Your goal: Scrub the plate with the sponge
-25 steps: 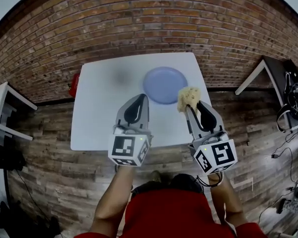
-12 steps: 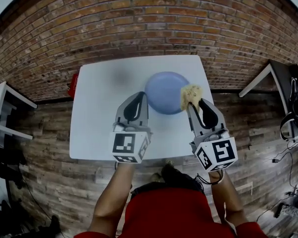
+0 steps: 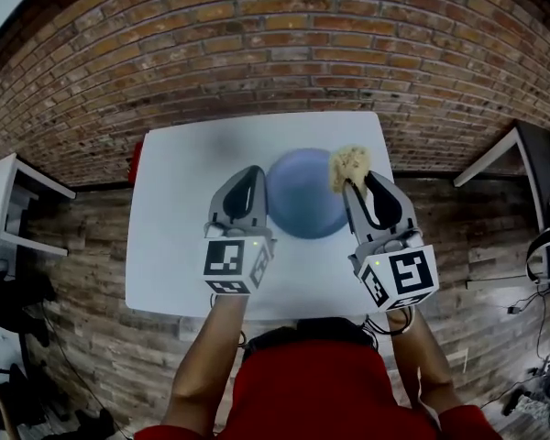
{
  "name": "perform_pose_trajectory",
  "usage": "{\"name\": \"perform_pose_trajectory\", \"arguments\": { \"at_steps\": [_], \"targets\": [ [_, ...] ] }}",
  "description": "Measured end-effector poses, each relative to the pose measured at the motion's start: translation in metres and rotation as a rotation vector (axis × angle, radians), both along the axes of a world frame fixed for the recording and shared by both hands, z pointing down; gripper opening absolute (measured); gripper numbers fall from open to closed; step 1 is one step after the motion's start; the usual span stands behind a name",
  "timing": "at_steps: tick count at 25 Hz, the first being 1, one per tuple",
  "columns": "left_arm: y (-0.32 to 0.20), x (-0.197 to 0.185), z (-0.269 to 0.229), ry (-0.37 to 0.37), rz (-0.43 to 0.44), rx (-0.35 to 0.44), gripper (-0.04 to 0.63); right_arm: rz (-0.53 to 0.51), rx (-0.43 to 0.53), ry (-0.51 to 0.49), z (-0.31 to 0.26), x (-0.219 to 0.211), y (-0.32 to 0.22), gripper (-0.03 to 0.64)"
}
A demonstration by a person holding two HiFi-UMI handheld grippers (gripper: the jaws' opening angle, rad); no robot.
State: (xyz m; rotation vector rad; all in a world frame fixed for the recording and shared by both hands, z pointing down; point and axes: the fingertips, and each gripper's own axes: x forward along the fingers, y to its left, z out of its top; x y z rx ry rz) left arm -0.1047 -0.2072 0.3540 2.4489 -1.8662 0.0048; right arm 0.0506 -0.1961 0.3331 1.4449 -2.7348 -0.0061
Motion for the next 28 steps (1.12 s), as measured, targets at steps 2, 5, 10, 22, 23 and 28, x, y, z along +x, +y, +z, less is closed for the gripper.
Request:
{"name": "perform_pose_trajectory", "arguments": {
  "at_steps": [2, 5, 10, 22, 23, 28],
  "targets": [
    [-0.011, 0.002, 0.005, -0.001, -0.008, -0.014, 0.016, -0.006, -0.008, -0.001, 0.003, 0.002, -0.013, 0.120],
    [-0.027, 0.002, 0.016, 0.004, -0.014, -0.053, 0.017, -0.012, -0.017, 0.007, 0.007, 0.000, -0.032, 0.120],
    [-0.048, -0.008, 0.039, 0.003, -0.026, -0.140, 0.017, -0.010, -0.052, 0.022, 0.014, -0.014, -0.051, 0.120],
    [-0.081, -0.023, 0.124, 0.045, 0.026, -0.453, 0.154, 0.058, -0.183, 0.103, 0.069, -0.045, -0.092, 0.120],
    [-0.081, -0.023, 0.134, 0.046, 0.031, -0.486, 0.161, 0.063, -0.204, 0.111, 0.076, -0.047, -0.094, 0.120],
    [-0.078, -0.020, 0.179, 0.063, 0.049, -0.665, 0.196, 0.072, -0.318, 0.152, 0.116, -0.056, -0.104, 0.120]
  ]
}}
